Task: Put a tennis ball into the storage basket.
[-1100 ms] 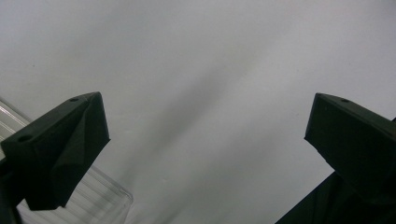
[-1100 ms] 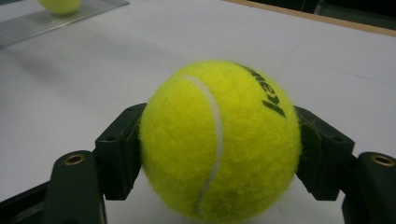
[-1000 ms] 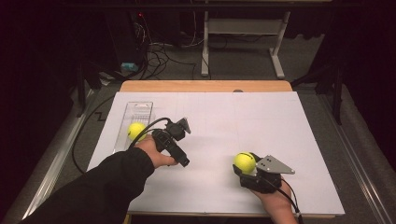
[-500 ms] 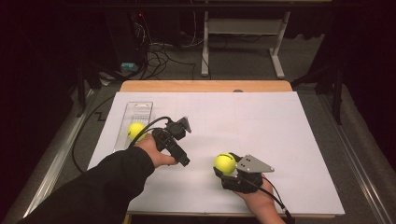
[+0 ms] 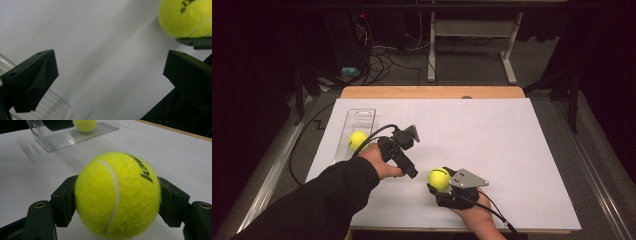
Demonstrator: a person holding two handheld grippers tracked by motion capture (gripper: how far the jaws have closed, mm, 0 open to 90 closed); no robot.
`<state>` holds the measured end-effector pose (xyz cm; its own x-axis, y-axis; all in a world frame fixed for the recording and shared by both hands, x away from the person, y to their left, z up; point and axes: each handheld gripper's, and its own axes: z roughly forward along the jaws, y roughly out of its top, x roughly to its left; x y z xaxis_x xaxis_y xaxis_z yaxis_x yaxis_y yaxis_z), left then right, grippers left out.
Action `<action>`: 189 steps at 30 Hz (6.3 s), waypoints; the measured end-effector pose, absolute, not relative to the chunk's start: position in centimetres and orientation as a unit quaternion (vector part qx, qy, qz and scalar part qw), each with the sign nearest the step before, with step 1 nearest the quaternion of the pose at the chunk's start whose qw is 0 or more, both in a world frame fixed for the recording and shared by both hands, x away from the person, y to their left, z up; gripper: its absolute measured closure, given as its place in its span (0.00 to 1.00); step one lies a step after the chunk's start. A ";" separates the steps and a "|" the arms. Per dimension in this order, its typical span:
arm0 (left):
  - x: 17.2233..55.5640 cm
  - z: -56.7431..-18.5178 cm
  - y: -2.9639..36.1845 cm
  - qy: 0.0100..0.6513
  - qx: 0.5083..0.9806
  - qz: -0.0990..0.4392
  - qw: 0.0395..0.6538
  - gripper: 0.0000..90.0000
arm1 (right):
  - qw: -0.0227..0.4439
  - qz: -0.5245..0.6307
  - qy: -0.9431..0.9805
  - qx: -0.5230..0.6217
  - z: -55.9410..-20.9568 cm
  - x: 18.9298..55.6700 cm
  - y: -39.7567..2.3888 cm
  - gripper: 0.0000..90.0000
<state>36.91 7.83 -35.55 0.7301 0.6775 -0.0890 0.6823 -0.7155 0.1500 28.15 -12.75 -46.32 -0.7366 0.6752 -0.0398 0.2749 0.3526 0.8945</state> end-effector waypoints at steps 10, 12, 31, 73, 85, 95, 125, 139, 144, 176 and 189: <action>36.5 -34.6 6.1 0.352 0.930 -0.019 0.104 0.00 | 0.201 0.485 0.796 0.302 -46.9 28.2 -13.0 0.31; 36.5 -34.6 5.7 0.350 0.930 -0.022 0.107 0.00 | 0.201 0.489 0.793 0.302 -46.9 28.2 -13.0 0.31; 36.3 -36.5 2.0 0.325 0.936 -0.070 0.116 0.01 | 0.197 0.500 0.789 0.298 -46.6 28.0 -13.0 0.31; 36.2 -37.6 0.7 0.311 0.937 -0.101 0.125 0.29 | 0.202 0.525 0.773 0.294 -46.3 28.1 -12.6 0.00; 37.1 -36.9 2.5 0.333 0.932 -0.081 0.118 0.29 | 0.226 0.518 0.768 0.303 -46.0 28.0 -14.5 0.00; 38.0 -35.9 5.9 0.365 0.922 -0.061 0.116 0.29 | 0.249 0.499 0.758 0.339 -45.9 28.4 -18.1 0.00; 39.2 -33.4 19.3 0.471 0.876 -0.017 0.100 0.29 | 0.295 0.471 0.721 0.414 -45.9 27.4 -27.5 0.00; 39.1 -33.6 24.1 0.514 0.853 -0.007 0.084 0.29 | 0.298 0.466 0.720 0.420 -46.0 27.0 -28.5 0.00; 39.1 -33.8 24.2 0.515 0.853 -0.008 0.082 0.29 | 0.297 0.467 0.719 0.420 -46.0 27.1 -28.4 0.00; 39.6 -38.0 22.9 0.515 0.855 -0.020 0.053 0.29 | 0.293 0.464 0.726 0.415 -46.4 27.1 -28.0 0.00; 39.1 -34.8 21.8 0.502 0.861 -0.002 0.086 0.01 | 0.292 0.464 0.725 0.417 -46.3 27.0 -27.9 0.00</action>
